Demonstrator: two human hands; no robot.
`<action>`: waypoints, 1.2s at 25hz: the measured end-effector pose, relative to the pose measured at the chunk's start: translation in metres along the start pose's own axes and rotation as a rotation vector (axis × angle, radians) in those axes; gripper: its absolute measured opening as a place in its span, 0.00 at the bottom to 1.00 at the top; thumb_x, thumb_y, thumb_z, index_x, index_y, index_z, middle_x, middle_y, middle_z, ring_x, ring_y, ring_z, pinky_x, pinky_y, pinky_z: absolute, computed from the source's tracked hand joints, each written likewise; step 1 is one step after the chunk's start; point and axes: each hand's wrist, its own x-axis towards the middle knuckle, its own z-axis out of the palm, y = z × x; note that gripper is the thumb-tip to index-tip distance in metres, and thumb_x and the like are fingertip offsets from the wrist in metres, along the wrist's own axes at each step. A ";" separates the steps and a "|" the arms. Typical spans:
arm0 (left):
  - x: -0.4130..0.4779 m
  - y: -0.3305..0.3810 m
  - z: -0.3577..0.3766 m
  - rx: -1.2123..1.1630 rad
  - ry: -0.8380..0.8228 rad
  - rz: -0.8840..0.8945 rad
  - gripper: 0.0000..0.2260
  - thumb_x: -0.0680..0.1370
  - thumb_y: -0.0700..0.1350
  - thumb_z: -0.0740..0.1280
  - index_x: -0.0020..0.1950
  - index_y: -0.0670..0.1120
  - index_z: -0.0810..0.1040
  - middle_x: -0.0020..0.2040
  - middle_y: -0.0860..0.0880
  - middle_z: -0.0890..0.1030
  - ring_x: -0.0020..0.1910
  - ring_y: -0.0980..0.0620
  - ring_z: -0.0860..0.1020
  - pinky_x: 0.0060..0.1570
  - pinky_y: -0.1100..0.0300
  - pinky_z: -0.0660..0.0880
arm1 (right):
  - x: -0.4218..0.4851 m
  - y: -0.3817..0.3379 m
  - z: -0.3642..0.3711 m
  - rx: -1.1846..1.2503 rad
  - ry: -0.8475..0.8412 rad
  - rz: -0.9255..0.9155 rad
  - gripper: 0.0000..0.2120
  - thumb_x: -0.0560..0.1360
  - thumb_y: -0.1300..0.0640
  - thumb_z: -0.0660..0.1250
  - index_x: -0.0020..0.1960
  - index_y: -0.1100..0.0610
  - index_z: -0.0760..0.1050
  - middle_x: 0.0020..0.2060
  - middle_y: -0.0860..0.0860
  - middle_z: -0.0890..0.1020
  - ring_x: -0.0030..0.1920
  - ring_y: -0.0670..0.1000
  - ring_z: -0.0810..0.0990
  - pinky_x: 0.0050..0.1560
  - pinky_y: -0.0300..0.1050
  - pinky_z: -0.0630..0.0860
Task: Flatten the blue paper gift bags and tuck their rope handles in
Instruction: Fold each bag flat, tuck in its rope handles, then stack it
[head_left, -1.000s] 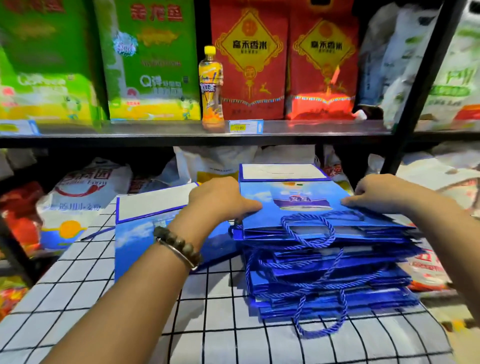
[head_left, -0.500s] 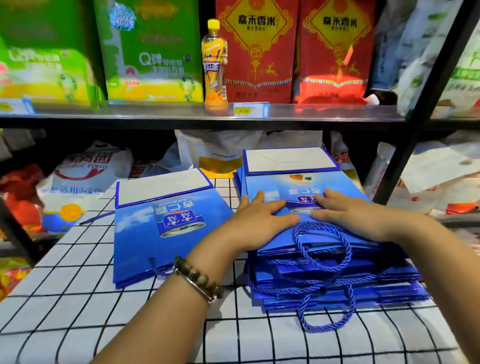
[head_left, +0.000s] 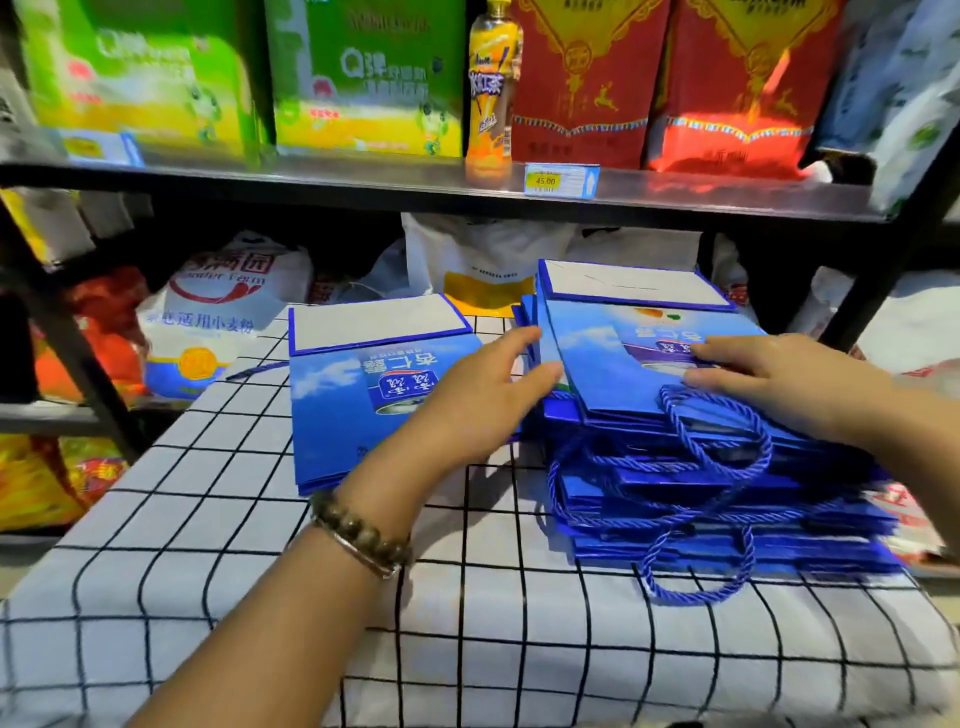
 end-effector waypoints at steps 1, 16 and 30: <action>-0.008 -0.015 -0.010 0.176 -0.001 -0.014 0.23 0.78 0.56 0.58 0.72 0.52 0.63 0.72 0.53 0.64 0.69 0.52 0.64 0.67 0.58 0.61 | -0.004 -0.003 -0.006 -0.083 0.175 -0.062 0.25 0.73 0.43 0.62 0.67 0.54 0.70 0.67 0.54 0.72 0.66 0.56 0.71 0.63 0.50 0.66; -0.119 -0.089 -0.074 0.725 -0.179 -0.138 0.25 0.77 0.63 0.53 0.73 0.62 0.52 0.75 0.62 0.48 0.75 0.57 0.49 0.70 0.62 0.53 | -0.049 -0.176 0.103 0.102 0.298 -0.614 0.11 0.67 0.52 0.63 0.47 0.50 0.80 0.45 0.45 0.83 0.45 0.49 0.82 0.35 0.42 0.78; -0.173 -0.098 -0.085 0.707 0.183 0.217 0.08 0.75 0.49 0.57 0.49 0.58 0.72 0.55 0.51 0.80 0.52 0.53 0.72 0.49 0.62 0.70 | -0.048 -0.175 0.131 0.221 0.395 -0.456 0.06 0.68 0.48 0.64 0.41 0.44 0.79 0.32 0.40 0.83 0.28 0.45 0.80 0.21 0.43 0.74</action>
